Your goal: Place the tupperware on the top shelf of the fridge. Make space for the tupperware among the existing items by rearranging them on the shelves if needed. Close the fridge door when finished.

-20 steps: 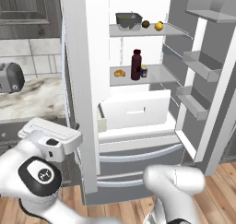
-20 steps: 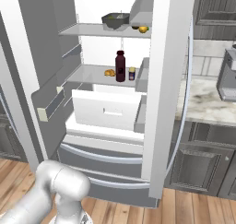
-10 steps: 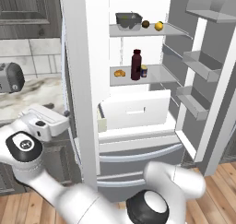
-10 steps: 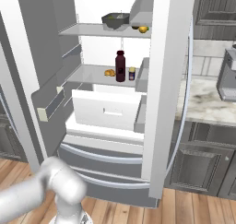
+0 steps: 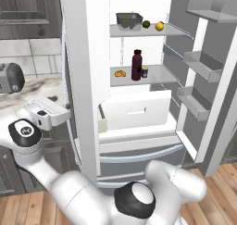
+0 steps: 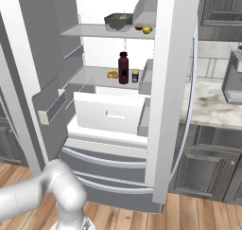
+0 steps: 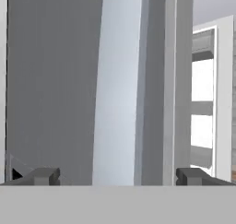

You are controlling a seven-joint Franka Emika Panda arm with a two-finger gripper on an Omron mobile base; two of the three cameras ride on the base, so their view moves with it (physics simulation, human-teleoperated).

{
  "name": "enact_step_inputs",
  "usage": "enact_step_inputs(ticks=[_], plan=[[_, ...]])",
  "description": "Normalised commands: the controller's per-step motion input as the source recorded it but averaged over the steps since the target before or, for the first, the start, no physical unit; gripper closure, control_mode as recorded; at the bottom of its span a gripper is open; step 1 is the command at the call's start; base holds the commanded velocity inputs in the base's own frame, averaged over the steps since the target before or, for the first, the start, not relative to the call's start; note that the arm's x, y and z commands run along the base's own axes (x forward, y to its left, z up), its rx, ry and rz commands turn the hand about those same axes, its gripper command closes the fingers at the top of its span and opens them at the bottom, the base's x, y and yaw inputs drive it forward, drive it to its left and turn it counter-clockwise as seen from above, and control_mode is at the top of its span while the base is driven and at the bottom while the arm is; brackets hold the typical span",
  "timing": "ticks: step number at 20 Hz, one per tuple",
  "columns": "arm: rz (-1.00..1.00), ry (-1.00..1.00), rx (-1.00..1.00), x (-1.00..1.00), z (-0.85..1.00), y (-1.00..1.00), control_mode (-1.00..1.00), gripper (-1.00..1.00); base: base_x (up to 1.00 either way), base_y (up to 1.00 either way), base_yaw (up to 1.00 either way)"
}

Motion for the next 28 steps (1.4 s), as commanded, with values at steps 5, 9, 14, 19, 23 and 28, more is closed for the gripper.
enact_step_inputs(ticks=[5,9,14,19,23,28], plan=[[0.00,0.00,0.00,0.25,0.00,-0.65,-1.00,-1.00,0.00,0.00,0.00],[-0.01,0.00,0.00,0.26,0.00,-0.91,-1.00,-1.00,0.00,0.00,0.00],[-0.06,0.00,0.00,0.03,0.02,-1.00,-1.00,-1.00,0.00,0.00,0.00],[-0.10,0.02,0.03,0.13,0.09,-1.00,-1.00,-1.00,0.00,0.00,0.00],[-0.14,0.00,0.04,0.38,0.22,-1.00,-1.00,-1.00,0.00,0.00,0.00],[-0.04,0.00,0.06,0.64,0.21,-0.78,-1.00,-1.00,0.00,0.00,0.00]])
